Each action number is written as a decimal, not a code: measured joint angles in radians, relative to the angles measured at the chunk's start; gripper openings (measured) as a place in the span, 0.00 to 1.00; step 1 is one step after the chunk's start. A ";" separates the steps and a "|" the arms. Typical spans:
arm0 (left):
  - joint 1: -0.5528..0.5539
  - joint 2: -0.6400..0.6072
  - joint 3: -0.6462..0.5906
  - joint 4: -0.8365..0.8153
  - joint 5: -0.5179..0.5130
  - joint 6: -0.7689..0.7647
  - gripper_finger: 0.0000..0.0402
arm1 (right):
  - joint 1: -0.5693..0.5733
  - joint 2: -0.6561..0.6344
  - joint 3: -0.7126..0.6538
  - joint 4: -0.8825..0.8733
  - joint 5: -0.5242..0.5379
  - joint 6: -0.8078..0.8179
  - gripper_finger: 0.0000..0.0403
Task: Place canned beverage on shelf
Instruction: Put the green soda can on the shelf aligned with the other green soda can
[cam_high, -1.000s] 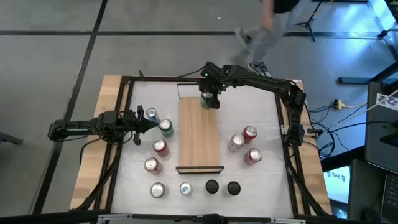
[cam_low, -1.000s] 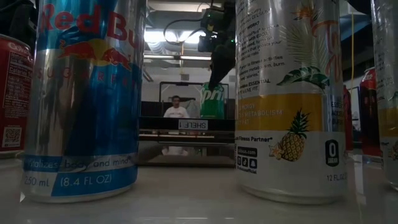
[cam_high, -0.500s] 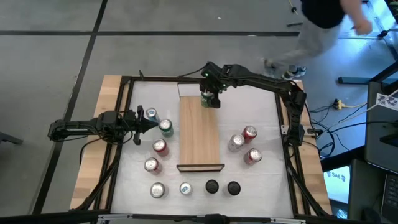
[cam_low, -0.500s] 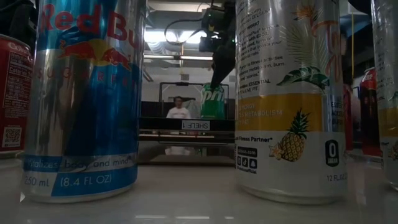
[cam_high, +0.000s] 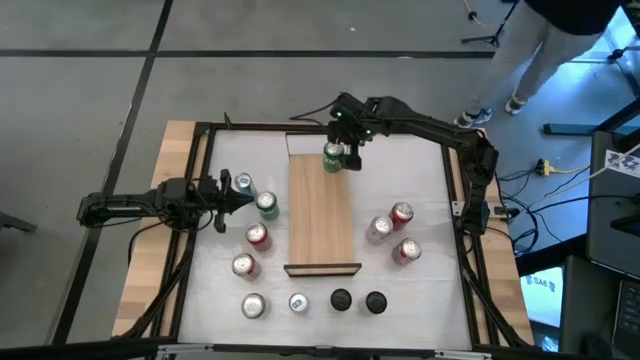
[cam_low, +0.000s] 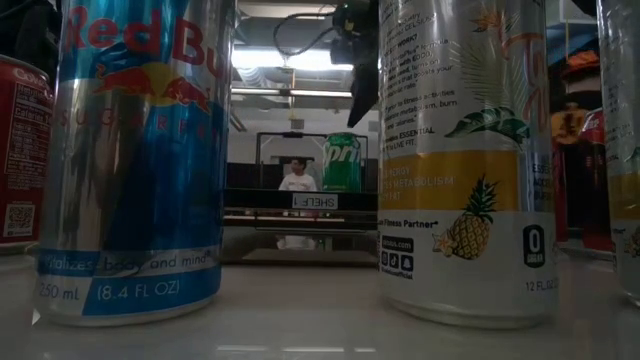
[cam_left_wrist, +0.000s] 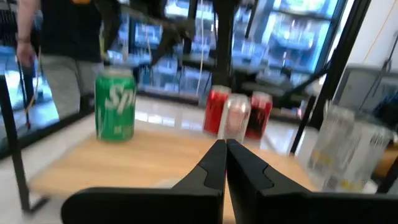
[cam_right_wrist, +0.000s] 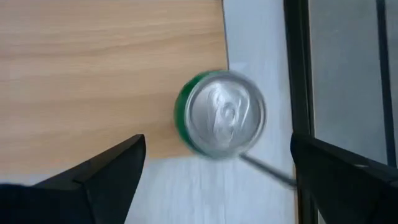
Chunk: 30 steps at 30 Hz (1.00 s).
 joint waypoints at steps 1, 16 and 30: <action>0.000 0.000 0.000 0.026 0.000 0.000 0.02 | 0.004 -0.003 0.017 -0.029 -0.001 0.006 0.98; 0.000 0.081 0.000 0.396 -0.070 -0.061 0.27 | 0.172 -0.191 0.131 -0.320 0.043 0.168 0.98; 0.000 0.504 0.229 0.546 -0.068 -0.062 0.63 | 0.412 -0.474 0.093 -0.357 0.263 0.428 0.98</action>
